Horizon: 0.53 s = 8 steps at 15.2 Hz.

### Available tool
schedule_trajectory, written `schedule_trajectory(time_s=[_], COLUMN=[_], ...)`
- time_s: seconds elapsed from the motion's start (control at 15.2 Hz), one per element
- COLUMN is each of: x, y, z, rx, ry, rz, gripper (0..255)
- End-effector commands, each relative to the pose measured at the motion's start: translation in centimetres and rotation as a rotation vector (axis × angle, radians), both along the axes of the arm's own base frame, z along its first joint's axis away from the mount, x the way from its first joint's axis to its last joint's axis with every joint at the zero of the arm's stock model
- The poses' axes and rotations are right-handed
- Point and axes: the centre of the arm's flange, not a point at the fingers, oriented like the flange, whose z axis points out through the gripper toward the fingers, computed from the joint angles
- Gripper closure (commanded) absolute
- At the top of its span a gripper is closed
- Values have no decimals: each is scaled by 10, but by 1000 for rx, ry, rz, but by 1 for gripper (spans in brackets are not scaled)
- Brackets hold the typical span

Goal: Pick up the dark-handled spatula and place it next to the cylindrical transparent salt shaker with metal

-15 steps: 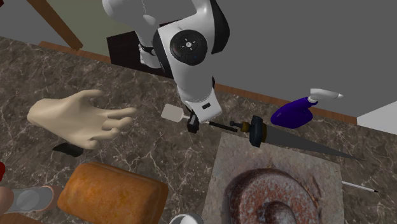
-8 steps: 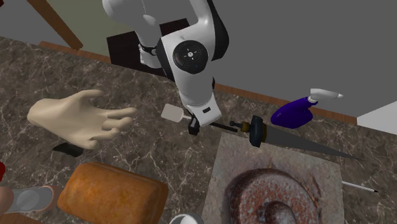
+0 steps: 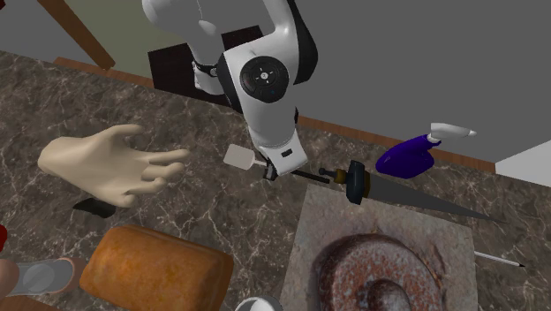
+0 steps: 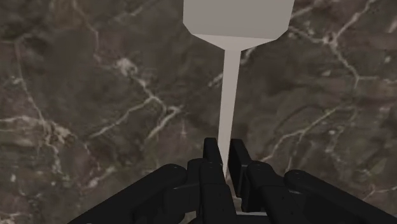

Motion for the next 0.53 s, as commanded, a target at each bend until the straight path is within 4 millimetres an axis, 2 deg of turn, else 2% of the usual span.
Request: schedule_trajectory(time_s=[0.0,0.33,0.46], x=[0,0,0], y=[0,0,0], z=[0,0,11], rx=[0,0,0], ry=[0,0,0], rz=[0,0,0], gripper=[255,255,255])
